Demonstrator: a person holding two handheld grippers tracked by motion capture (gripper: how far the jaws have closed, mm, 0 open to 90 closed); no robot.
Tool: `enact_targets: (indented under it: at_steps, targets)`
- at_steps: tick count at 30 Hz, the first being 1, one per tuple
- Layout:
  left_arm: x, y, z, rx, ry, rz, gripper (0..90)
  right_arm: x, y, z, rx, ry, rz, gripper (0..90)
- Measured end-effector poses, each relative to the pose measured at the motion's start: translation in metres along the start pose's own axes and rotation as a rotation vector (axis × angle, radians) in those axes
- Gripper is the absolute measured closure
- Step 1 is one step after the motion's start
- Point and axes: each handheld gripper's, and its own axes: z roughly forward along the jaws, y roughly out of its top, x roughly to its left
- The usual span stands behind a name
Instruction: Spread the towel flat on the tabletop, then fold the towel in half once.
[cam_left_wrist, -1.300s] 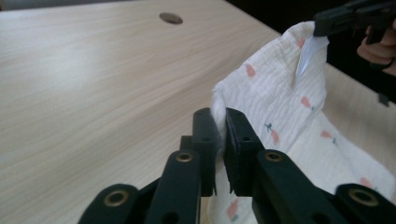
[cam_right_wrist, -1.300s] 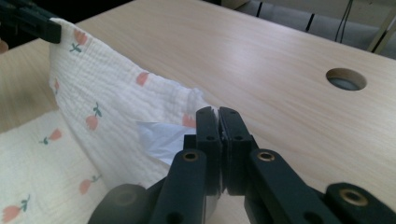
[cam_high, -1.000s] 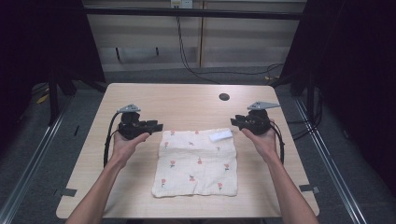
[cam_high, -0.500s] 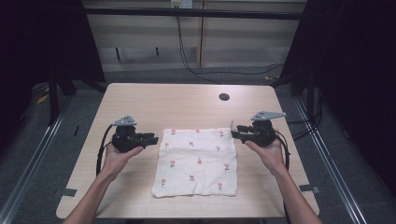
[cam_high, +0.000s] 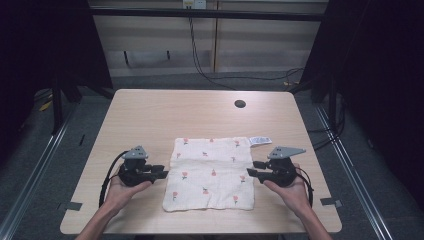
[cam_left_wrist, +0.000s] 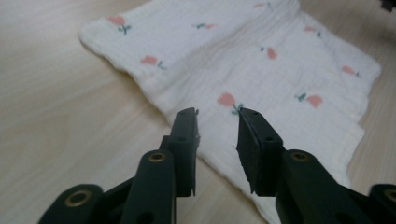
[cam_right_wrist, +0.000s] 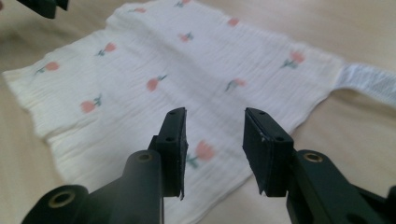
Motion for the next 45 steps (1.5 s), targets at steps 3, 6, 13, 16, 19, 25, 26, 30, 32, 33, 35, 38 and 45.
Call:
enact_targets:
  at_steps: [3, 6, 13, 16, 19, 25, 26, 30, 32, 33, 35, 38, 45]
  targets:
    - [-0.004, -0.004, 0.007, 0.024, -0.016, 0.014, 59.8, 0.009, -0.014, 0.006, 0.042, -0.009, -0.007, 60.5]
    - [-0.013, -0.001, 0.015, 0.036, -0.032, 0.039, 59.5, 0.013, -0.021, 0.013, 0.075, -0.042, -0.036, 59.2]
    - [-0.015, -0.006, 0.027, 0.073, -0.011, 0.052, 57.1, 0.015, -0.024, 0.029, 0.145, -0.038, -0.061, 55.9]
    - [-0.011, -0.009, 0.027, 0.081, -0.004, 0.047, 55.4, 0.016, -0.027, 0.03, 0.161, -0.075, -0.124, 64.3]
    - [-0.015, -0.01, 0.027, 0.088, -0.003, 0.068, 56.7, 0.012, -0.028, 0.026, 0.165, -0.089, -0.123, 75.4]
    - [-0.027, -0.011, 0.03, 0.103, 0.0, 0.118, 76.4, 0.009, -0.031, 0.022, 0.159, -0.064, -0.095, 87.4]
    - [-0.029, -0.011, 0.03, 0.102, 0.0, 0.123, 79.7, 0.011, -0.032, 0.022, 0.162, -0.06, -0.094, 87.5]
    - [-0.034, -0.012, 0.028, 0.121, -0.02, 0.139, 87.3, 0.013, -0.035, 0.019, 0.162, -0.032, -0.089, 87.8]
    - [-0.035, -0.014, 0.025, 0.131, -0.027, 0.135, 87.7, 0.015, -0.037, 0.016, 0.166, -0.015, -0.078, 87.9]
    - [-0.036, -0.016, 0.024, 0.128, -0.034, 0.125, 87.7, 0.017, -0.038, 0.015, 0.165, -0.011, -0.081, 87.8]
    - [-0.037, -0.018, 0.02, 0.148, -0.049, 0.124, 87.6, 0.02, -0.04, 0.012, 0.177, 0.003, -0.081, 87.8]
    - [-0.039, -0.019, 0.017, 0.151, -0.082, 0.117, 84.8, 0.024, -0.04, 0.009, 0.199, 0.007, -0.084, 78.3]
    - [-0.028, -0.011, 0.017, 0.094, -0.077, 0.059, 60.8, 0.01, -0.028, 0.005, 0.095, -0.016, -0.044, 66.1]
